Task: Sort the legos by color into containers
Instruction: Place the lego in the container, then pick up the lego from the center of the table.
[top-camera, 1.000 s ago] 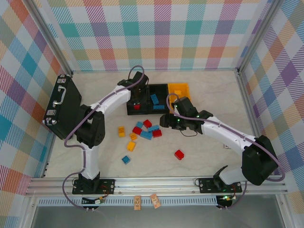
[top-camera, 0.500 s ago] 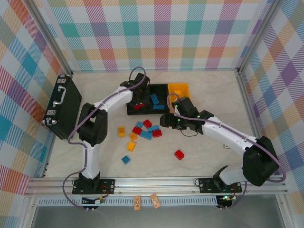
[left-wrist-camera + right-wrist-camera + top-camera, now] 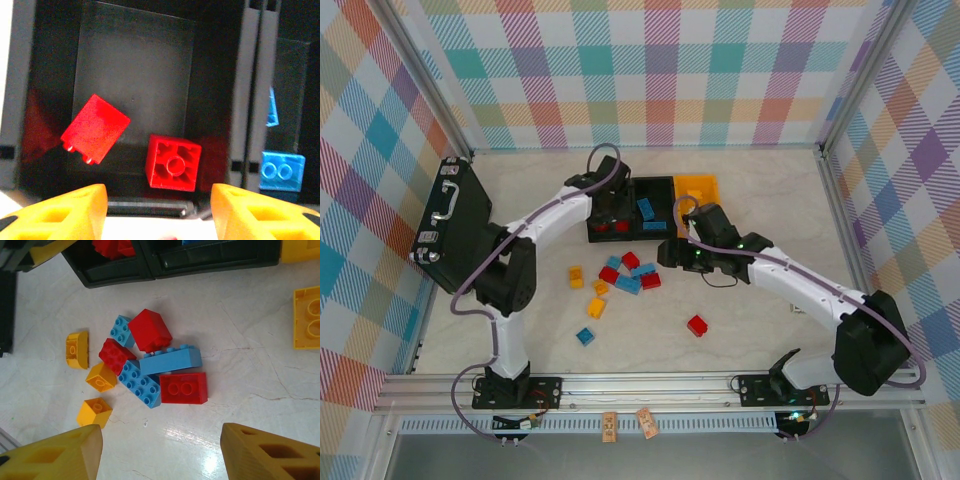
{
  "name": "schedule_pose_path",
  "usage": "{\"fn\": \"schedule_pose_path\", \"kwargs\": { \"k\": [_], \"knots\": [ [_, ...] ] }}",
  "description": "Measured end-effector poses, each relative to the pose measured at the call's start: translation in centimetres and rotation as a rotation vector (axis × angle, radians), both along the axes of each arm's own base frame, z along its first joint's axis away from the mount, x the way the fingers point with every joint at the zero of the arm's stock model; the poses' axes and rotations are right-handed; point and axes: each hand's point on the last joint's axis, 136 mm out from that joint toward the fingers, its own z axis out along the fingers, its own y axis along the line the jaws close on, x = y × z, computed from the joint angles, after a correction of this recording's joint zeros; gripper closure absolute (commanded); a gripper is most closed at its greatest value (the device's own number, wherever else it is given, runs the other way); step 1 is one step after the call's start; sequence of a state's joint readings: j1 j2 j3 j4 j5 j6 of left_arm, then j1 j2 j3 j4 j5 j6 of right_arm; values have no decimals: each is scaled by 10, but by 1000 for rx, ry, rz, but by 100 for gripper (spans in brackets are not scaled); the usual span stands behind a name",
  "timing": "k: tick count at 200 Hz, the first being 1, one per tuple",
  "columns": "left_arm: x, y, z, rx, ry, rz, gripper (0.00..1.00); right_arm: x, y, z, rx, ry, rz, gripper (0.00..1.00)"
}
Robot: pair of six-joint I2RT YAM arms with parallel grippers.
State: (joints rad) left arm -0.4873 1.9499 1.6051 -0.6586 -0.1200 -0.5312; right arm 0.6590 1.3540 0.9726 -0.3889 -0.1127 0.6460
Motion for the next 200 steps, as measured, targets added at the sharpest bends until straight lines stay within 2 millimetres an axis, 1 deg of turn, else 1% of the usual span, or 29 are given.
{"fn": "schedule_pose_path", "kwargs": {
  "k": [20,39,55,69,105,134,161,180,200],
  "knots": [
    [-11,1,21,-36,-31,-12,43,-2,-3,3,-5,-4,-5,36],
    [-25,5,35,-58,-48,-21,42,-3,-8,2,-25,-4,-14,36],
    [-39,9,41,-77,-50,-33,42,-3,-13,-2,-52,-2,-25,36],
    [-52,11,42,-91,-48,-46,41,-2,-18,-5,-76,-3,-36,36],
    [-87,16,34,-123,-31,-77,41,1,-37,-14,-170,-14,-60,35],
    [-121,18,24,-140,-18,-106,39,15,-54,-26,-249,-3,-96,36],
    [-150,19,15,-170,-7,-125,37,29,-65,-50,-310,35,-115,35],
    [-163,19,8,-191,3,-128,36,35,-69,-71,-354,75,-110,35],
    [-174,19,-1,-200,22,-126,36,39,-67,-89,-384,107,-94,36]
  ]
}}
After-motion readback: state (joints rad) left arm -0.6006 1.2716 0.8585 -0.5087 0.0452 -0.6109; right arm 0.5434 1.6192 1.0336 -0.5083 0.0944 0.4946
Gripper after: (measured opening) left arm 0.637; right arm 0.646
